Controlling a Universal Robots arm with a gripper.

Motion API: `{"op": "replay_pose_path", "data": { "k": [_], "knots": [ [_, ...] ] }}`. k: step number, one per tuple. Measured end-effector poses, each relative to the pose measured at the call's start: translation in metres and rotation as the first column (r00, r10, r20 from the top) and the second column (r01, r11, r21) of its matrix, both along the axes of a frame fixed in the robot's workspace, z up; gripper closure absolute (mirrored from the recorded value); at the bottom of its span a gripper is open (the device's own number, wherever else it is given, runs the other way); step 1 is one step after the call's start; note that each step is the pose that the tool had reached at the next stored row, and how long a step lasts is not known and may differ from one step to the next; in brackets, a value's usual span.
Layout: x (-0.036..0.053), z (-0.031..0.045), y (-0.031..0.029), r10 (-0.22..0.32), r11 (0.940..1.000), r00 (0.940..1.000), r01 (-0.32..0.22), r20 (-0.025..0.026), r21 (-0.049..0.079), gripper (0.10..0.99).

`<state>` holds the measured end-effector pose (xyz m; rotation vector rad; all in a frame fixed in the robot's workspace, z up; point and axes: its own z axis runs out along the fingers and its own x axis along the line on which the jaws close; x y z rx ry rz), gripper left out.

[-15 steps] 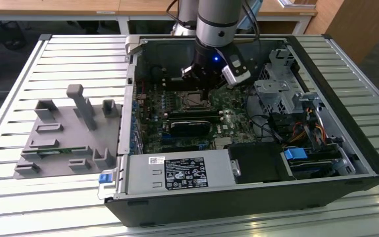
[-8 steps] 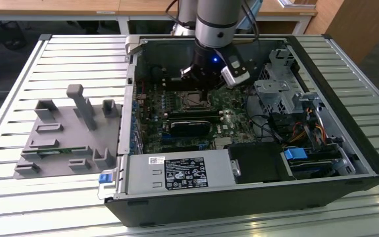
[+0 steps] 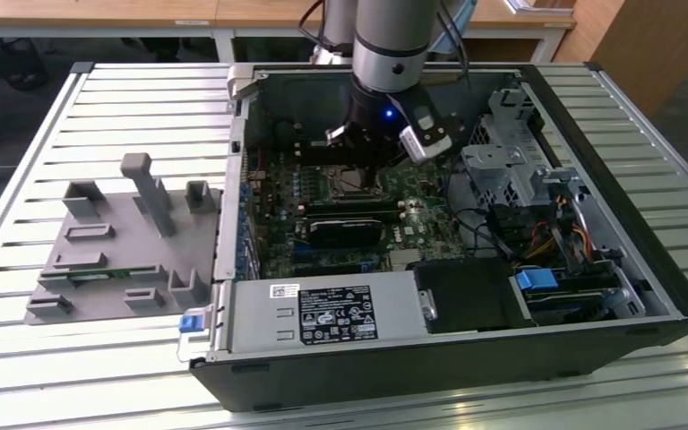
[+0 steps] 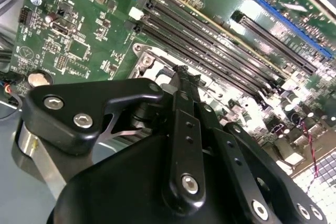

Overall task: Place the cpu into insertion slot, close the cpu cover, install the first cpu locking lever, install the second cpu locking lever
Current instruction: 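Install the second cpu locking lever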

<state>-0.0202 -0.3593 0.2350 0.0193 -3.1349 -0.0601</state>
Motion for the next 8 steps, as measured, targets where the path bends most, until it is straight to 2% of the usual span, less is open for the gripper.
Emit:
{"op": "replay_pose_path", "data": {
  "k": [8],
  "knots": [
    [-0.0149, -0.0016, -0.0009, 0.000, 1.0000, 1.0000, 0.000, 0.0000, 0.000, 0.980]
  ]
}}
